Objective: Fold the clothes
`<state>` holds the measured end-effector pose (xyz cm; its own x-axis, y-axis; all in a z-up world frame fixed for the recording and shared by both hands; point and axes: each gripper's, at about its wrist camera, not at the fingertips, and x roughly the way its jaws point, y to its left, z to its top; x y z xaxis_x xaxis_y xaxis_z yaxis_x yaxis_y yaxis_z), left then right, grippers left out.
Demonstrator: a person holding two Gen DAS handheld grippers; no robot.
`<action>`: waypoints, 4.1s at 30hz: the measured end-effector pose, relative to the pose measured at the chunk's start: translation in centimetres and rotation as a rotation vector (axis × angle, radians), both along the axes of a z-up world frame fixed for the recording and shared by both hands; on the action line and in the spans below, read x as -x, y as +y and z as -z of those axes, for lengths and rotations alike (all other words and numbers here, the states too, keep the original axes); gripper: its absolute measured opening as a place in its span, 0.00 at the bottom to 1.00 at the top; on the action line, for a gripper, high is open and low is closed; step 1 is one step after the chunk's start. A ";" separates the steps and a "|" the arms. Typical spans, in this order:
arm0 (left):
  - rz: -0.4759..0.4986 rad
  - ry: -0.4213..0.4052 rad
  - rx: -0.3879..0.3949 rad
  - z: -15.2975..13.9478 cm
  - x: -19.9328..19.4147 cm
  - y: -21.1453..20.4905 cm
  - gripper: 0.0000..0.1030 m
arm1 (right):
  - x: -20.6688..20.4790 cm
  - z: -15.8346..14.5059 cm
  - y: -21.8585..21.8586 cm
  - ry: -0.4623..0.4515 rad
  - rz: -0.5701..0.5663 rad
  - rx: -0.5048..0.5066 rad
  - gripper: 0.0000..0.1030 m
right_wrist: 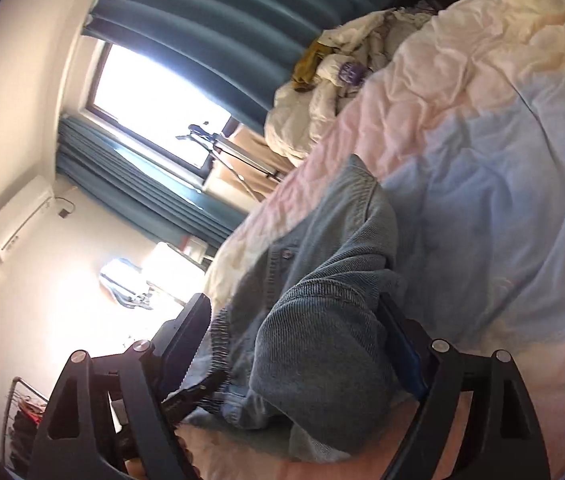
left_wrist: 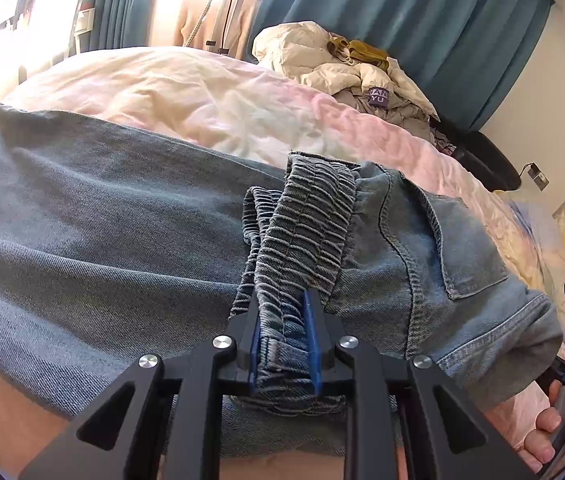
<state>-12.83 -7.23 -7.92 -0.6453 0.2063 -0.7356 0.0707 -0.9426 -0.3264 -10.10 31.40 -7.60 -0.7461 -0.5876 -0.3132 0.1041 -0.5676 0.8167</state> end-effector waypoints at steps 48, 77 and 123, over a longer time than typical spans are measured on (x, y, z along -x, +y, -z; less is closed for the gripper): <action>-0.103 0.188 0.163 -4.2 -4.3 0.7 0.25 | 2.9 -2.4 -0.4 -0.157 0.103 -0.119 0.23; 0.414 0.110 0.220 -0.8 0.6 29.7 0.25 | -6.6 -16.1 16.4 0.257 0.442 -0.186 0.22; -0.083 0.320 -0.025 -11.6 -4.3 -6.0 0.25 | -4.3 -14.1 -21.3 0.477 0.330 -0.925 0.22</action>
<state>-8.52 -13.28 3.71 -0.8581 0.1592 -0.4882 0.0368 -0.9292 -0.3677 -5.82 10.10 6.49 -0.9857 -0.0220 -0.1671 0.0265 -0.9994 -0.0244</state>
